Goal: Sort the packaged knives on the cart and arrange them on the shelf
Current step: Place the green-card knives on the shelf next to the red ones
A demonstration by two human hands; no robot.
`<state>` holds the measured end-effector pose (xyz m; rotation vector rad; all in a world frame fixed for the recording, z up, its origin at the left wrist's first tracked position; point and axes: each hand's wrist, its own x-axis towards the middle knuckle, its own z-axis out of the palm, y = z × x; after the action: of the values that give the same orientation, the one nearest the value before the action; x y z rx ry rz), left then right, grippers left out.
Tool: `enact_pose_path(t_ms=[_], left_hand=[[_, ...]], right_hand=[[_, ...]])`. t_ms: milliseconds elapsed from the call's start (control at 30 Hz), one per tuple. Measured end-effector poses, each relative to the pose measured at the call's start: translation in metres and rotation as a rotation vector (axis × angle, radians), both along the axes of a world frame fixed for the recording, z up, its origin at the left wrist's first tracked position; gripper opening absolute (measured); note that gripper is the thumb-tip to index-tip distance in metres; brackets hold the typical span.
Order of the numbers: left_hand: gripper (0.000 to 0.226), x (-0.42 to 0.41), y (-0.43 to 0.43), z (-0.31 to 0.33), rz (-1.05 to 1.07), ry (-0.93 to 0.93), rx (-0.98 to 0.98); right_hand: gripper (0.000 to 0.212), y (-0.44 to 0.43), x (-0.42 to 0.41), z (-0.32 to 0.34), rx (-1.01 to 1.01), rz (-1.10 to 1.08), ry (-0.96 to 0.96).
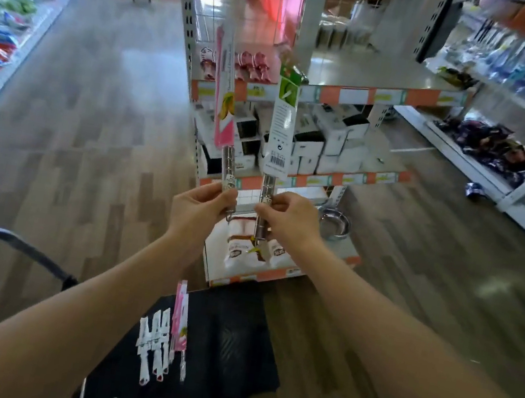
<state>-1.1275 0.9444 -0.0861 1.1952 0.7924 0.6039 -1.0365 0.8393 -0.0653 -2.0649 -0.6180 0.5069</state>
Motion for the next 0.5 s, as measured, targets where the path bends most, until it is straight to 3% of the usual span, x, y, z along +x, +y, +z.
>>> enact_pose_path(t_ms=[200,300,500], left_hand=[[0.024,0.032,-0.028,0.027,0.0,-0.006,0.021],[0.013,0.054,-0.047,0.04,0.002,-0.017,0.066],[0.014,0.117,-0.088,0.058,0.056,-0.007,0.181]], right_hand=[[0.032,-0.025,0.039,0.022,0.067,-0.065,0.009],[0.026,-0.035,0.065,0.031,0.117,-0.072,0.006],[0.027,-0.062,0.13,0.04,0.146,0.024,0.007]])
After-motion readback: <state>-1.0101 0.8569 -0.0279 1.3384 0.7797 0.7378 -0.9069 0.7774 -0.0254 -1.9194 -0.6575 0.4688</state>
